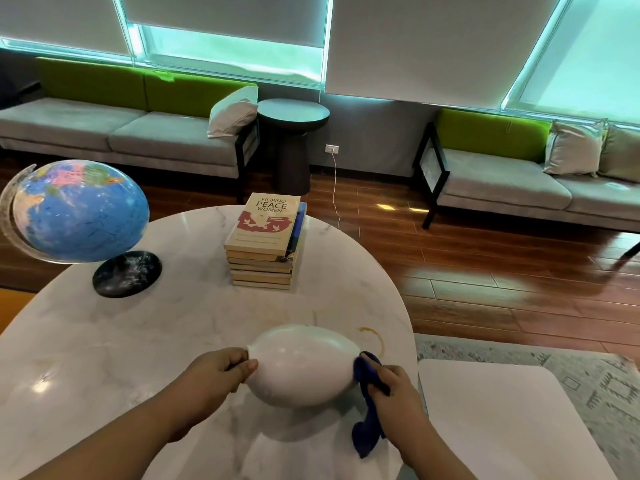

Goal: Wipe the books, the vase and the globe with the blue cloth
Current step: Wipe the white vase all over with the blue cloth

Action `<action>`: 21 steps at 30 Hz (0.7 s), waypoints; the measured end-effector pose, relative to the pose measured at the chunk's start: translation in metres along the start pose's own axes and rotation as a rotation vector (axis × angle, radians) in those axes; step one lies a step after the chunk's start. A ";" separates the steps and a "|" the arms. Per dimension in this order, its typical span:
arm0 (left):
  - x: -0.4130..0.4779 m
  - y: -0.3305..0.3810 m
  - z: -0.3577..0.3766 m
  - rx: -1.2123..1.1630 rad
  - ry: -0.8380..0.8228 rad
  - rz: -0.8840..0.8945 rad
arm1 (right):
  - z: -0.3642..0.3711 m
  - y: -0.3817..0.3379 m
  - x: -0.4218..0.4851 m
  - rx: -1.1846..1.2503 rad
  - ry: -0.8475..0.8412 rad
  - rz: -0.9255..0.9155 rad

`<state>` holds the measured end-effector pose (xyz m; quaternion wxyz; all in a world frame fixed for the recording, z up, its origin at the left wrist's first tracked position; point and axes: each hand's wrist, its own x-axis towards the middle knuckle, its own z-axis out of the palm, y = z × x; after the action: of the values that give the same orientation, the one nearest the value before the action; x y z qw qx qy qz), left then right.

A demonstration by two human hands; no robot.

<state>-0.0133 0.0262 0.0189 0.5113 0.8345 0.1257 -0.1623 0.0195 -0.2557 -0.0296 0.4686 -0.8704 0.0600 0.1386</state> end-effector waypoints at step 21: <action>0.005 0.010 0.007 0.048 0.016 -0.020 | 0.000 0.011 0.001 0.085 0.069 0.019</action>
<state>-0.0056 0.0155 0.0221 0.4884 0.8465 0.1342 -0.1638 0.0173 -0.2616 -0.0392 0.5016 -0.8533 0.0901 0.1104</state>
